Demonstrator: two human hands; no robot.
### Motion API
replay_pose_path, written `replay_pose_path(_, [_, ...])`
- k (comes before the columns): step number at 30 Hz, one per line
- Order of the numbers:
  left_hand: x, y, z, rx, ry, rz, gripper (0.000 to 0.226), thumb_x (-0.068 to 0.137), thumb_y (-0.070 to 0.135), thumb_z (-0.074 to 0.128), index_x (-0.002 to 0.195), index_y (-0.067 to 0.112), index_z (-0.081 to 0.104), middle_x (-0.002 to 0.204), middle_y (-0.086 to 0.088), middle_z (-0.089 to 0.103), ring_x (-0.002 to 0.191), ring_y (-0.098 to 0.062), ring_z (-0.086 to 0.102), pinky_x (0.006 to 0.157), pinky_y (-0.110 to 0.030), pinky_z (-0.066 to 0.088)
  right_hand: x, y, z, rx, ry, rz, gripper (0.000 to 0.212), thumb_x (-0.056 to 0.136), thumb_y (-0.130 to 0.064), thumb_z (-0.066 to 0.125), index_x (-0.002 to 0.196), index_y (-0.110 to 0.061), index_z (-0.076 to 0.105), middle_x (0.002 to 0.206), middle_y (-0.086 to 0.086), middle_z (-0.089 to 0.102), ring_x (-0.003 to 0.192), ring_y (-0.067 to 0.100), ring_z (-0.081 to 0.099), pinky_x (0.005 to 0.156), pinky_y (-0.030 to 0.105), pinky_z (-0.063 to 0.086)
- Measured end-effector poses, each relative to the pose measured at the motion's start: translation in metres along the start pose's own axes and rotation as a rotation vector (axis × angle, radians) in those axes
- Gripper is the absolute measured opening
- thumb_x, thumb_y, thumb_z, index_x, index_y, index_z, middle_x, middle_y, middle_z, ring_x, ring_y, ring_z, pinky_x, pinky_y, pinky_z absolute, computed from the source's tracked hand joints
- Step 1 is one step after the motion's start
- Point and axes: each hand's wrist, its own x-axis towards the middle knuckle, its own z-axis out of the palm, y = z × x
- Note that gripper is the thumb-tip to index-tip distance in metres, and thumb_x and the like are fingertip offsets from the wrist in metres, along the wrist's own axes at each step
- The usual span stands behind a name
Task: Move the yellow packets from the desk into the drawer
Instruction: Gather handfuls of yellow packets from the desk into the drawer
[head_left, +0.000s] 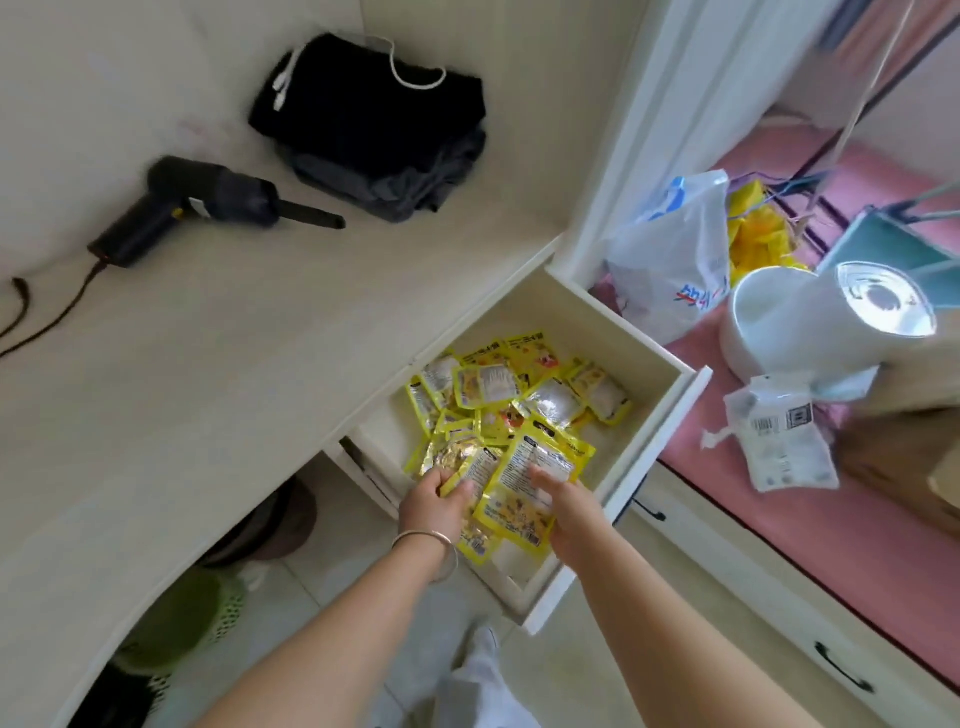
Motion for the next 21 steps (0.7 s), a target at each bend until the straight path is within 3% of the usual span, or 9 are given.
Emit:
replay_pose_path(2, [0.010,0.004,0.018,0.068,-0.008,0.010,0.010,0.087,0.022,0.063,0.091,0.014,0.058,0.088,-0.005,0.060,0.079,-0.022,0.051,0.077,-0.031,0.046,0.019,0.001,-0.013,0.007,0.025,0.048,0.079,0.064,-0.030,0.084,0.132,-0.009,0.049,0.125,0.015,0.062,0.106,0.035,0.064,0.085,0.051,0.054])
replay_pose_path(6, [0.042,0.009,0.036,0.165,-0.033,0.021,0.010,0.086,0.020,0.064,0.080,0.017,0.056,0.087,-0.002,0.061,0.078,-0.021,0.052,0.071,-0.022,0.038,0.055,0.005,-0.018,-0.041,0.076,0.102,0.086,0.060,-0.034,0.085,0.132,-0.006,0.048,0.124,0.016,0.061,0.106,0.037,0.063,0.091,0.054,0.051])
replay_pose_path(9, [0.071,0.008,0.041,0.289,-0.038,0.022,0.008,0.085,0.022,0.066,0.090,0.015,0.063,0.098,-0.006,0.066,0.085,-0.023,0.055,0.075,-0.022,0.039,0.069,0.004,-0.008,-0.169,0.155,0.116,0.091,0.060,-0.038,0.083,0.136,-0.005,0.045,0.125,0.014,0.060,0.104,0.034,0.062,0.091,0.050,0.052])
replay_pose_path(13, [0.100,0.004,0.043,0.486,-0.097,0.035,0.010,0.084,0.020,0.067,0.091,0.014,0.065,0.107,-0.006,0.069,0.094,-0.027,0.062,0.084,-0.031,0.048,0.086,0.010,-0.002,-0.410,0.209,0.139,0.048,0.081,-0.026,0.071,0.121,-0.003,0.059,0.084,0.003,0.061,0.083,0.021,0.057,0.075,0.029,0.048])
replay_pose_path(16, [0.118,0.001,0.041,0.643,-0.158,0.032,0.011,0.084,0.019,0.067,0.093,0.016,0.063,0.111,-0.004,0.067,0.102,-0.026,0.061,0.089,-0.032,0.049,0.094,0.015,0.003,-0.533,0.268,0.179,0.060,0.084,-0.030,0.068,0.134,-0.005,0.046,0.108,0.008,0.063,0.093,0.024,0.060,0.074,0.031,0.048])
replay_pose_path(19, [0.129,-0.002,0.038,0.742,-0.169,0.034,0.017,0.079,0.013,0.069,0.083,0.022,0.055,0.116,-0.005,0.055,0.093,-0.024,0.059,0.089,-0.031,0.049,0.097,0.020,0.009,-0.593,0.317,0.184,0.070,0.085,-0.026,0.068,0.143,-0.009,0.033,0.133,0.010,0.054,0.120,0.029,0.054,0.092,0.036,0.048])
replay_pose_path(21, [0.131,-0.003,0.037,0.760,-0.168,0.021,0.023,0.076,0.010,0.071,0.081,0.024,0.053,0.119,-0.004,0.046,0.086,-0.022,0.056,0.088,-0.029,0.049,0.092,0.023,0.011,-0.606,0.332,0.179,0.068,0.085,-0.026,0.067,0.140,-0.009,0.031,0.134,0.011,0.053,0.121,0.030,0.053,0.092,0.036,0.047])
